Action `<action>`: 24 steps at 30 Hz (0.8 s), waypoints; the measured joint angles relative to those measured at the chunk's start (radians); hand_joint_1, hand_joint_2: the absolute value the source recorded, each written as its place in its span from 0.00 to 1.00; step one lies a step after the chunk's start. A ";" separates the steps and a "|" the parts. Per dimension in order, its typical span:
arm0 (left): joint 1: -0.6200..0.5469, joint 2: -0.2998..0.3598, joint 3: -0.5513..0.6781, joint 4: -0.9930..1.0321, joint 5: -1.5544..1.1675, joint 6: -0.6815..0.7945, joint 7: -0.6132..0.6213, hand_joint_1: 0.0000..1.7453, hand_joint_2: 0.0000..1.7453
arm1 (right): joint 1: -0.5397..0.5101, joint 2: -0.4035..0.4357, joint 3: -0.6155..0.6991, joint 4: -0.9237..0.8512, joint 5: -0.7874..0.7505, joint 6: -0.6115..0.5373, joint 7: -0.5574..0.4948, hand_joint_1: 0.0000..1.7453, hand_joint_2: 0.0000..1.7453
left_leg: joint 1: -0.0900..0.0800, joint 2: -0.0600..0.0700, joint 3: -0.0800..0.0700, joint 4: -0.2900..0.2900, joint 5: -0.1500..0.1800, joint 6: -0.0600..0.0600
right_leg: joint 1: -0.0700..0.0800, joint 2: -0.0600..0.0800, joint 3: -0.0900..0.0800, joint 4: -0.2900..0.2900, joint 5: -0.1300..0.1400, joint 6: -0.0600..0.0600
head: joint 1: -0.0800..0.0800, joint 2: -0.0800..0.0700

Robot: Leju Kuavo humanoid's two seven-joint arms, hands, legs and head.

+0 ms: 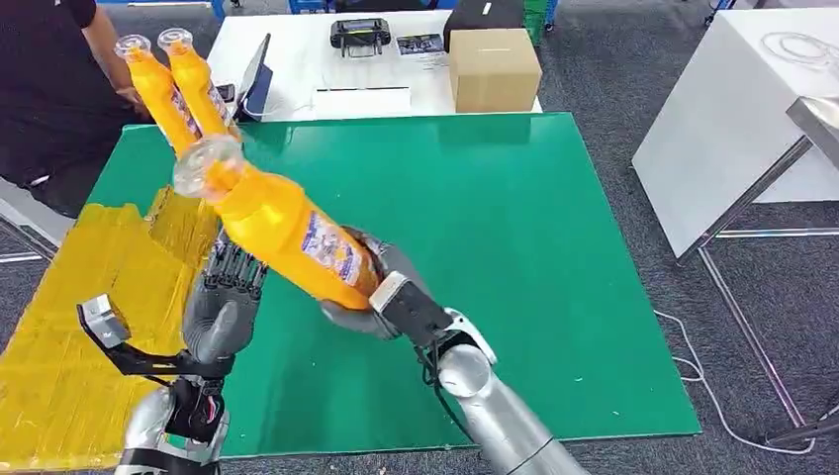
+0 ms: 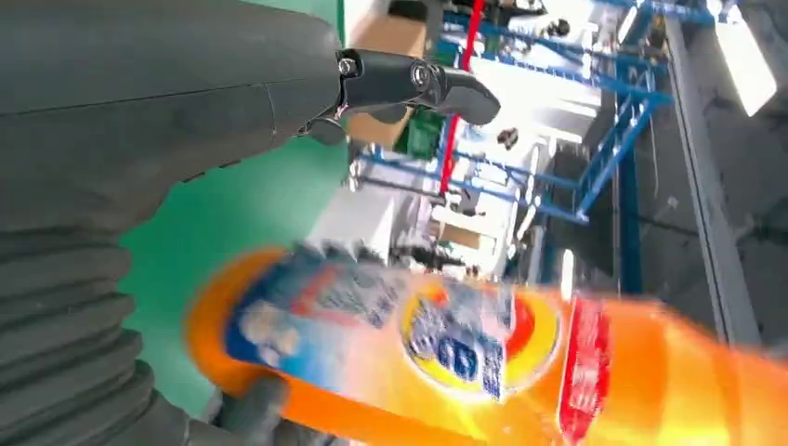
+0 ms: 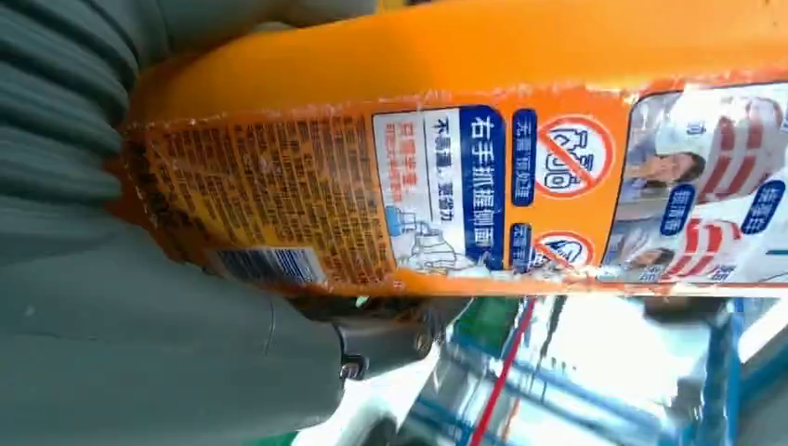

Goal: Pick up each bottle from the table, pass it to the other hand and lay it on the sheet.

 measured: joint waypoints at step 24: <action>-0.008 0.001 -0.064 -0.023 0.013 0.002 -0.002 0.00 1.00 | -0.045 0.059 0.094 0.188 0.032 -0.019 0.007 1.00 1.00 | 0.000 0.000 0.000 0.000 0.000 0.000 | 0.000 0.000 0.000 0.000 0.000 0.000 | 0.000 0.000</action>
